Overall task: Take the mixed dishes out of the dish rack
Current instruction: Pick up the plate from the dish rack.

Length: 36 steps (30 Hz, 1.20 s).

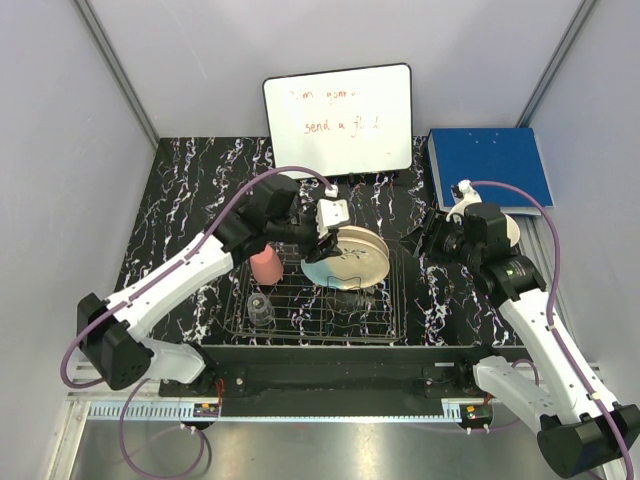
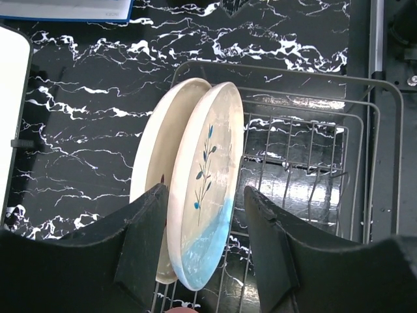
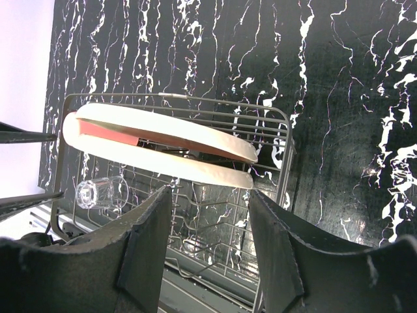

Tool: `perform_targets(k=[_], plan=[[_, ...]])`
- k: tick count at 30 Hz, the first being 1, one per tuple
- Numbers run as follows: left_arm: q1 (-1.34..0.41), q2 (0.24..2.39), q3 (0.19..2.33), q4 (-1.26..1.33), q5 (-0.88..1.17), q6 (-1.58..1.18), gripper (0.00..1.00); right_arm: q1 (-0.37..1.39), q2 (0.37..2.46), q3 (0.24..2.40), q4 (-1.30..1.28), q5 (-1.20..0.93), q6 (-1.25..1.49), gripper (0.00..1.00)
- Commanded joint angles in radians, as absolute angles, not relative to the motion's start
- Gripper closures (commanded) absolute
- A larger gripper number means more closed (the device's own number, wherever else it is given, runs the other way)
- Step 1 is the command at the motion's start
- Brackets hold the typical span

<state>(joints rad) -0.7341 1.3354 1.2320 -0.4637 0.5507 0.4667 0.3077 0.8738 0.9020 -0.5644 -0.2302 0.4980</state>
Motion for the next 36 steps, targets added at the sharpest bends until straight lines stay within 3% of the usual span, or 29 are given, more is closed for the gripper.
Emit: perform_targets(k=[1,17,19,21,22,25,36], plan=[[-0.733,1.37,1.275,-0.453,0.551,0.492,0.45,0.313,0.873,0.9,-0.525,-0.247,0.497,0.41],[-0.735,1.505,1.261,-0.423,0.546,0.488,0.47,0.313,0.871,0.893,-0.525,-0.247,0.495,0.41],[-0.733,1.52,1.266,-0.425,0.546,0.486,0.53,0.314,0.868,0.893,-0.526,-0.245,0.497,0.42],[-0.733,1.528,1.275,-0.425,0.54,0.488,0.69,0.313,0.865,0.893,-0.528,-0.242,0.495,0.42],[-0.733,1.529,1.278,-0.423,0.538,0.486,0.83,0.313,0.865,0.891,-0.526,-0.242,0.495,0.41],[-0.733,1.526,1.281,-0.425,0.526,0.488,1.0,0.314,0.868,0.893,-0.526,-0.245,0.495,0.41],[-0.733,1.43,1.339,-0.445,0.43,0.498,1.0,0.313,0.873,0.899,-0.528,-0.252,0.5,0.41]])
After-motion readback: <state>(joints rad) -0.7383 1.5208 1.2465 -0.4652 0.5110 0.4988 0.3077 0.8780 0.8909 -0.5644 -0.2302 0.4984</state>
